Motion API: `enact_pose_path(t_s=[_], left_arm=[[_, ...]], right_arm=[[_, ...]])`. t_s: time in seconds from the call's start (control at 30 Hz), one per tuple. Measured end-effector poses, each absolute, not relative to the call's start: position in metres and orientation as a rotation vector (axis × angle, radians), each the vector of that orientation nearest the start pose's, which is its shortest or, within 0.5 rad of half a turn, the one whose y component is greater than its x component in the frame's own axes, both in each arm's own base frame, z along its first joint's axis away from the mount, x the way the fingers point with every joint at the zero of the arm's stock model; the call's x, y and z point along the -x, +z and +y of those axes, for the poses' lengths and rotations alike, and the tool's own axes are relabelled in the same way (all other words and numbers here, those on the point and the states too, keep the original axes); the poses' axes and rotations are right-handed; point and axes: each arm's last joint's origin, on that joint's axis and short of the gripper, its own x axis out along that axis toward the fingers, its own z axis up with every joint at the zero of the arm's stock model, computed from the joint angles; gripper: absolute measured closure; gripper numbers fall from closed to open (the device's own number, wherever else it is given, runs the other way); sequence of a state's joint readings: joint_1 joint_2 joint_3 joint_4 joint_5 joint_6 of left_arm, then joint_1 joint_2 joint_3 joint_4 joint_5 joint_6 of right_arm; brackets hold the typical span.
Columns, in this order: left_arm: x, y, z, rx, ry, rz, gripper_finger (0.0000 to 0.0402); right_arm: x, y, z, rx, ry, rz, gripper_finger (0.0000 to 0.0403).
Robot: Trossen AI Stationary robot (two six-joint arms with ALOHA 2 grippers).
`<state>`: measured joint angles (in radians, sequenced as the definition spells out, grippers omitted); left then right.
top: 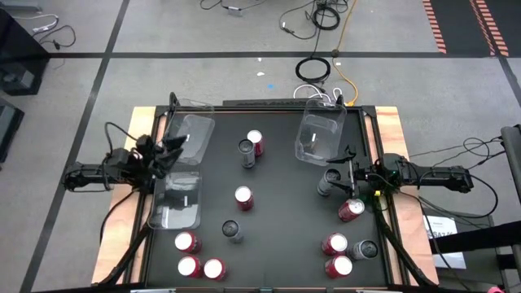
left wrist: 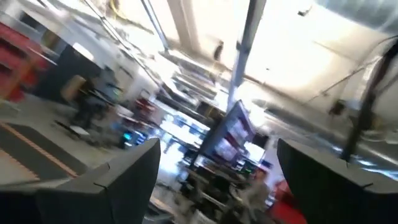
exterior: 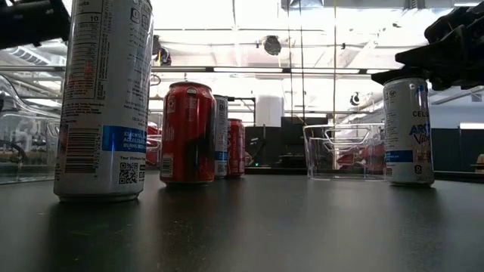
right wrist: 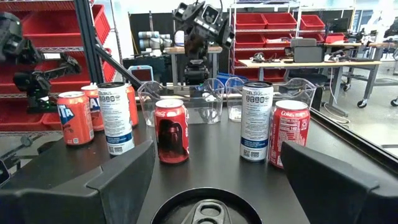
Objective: Sort soda cans
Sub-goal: Move the center red soda can to the bottom middle of the table
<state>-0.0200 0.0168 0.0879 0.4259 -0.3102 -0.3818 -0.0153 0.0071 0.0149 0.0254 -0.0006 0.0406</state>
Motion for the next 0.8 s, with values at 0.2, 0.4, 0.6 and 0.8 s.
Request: enact_pose_path(t_s=[0.2,0.4,0.6,0.8], left_arm=[[-0.083,0.264,0.008,0.411,0.250,-0.436,0.0071],[-0.109,0.302,0.007,0.268,0.289,-0.199,0.0071],[-0.159,0.324,0.002,0.217,0.187,0.065,0.0071],[-0.208,0.331,-0.002,0.215,0.081,0.291,0.0071]], right_arm=[[-0.097,0.170,-0.001,-0.040,-0.014,-0.033,0.0064],[-0.097,0.170,-0.001,-0.040,-0.014,-0.033,0.0064],[-0.097,0.170,-0.001,-0.041,-0.014,-0.033,0.0064],[-0.097,0.170,-0.001,-0.041,-0.014,-0.033,0.0064]])
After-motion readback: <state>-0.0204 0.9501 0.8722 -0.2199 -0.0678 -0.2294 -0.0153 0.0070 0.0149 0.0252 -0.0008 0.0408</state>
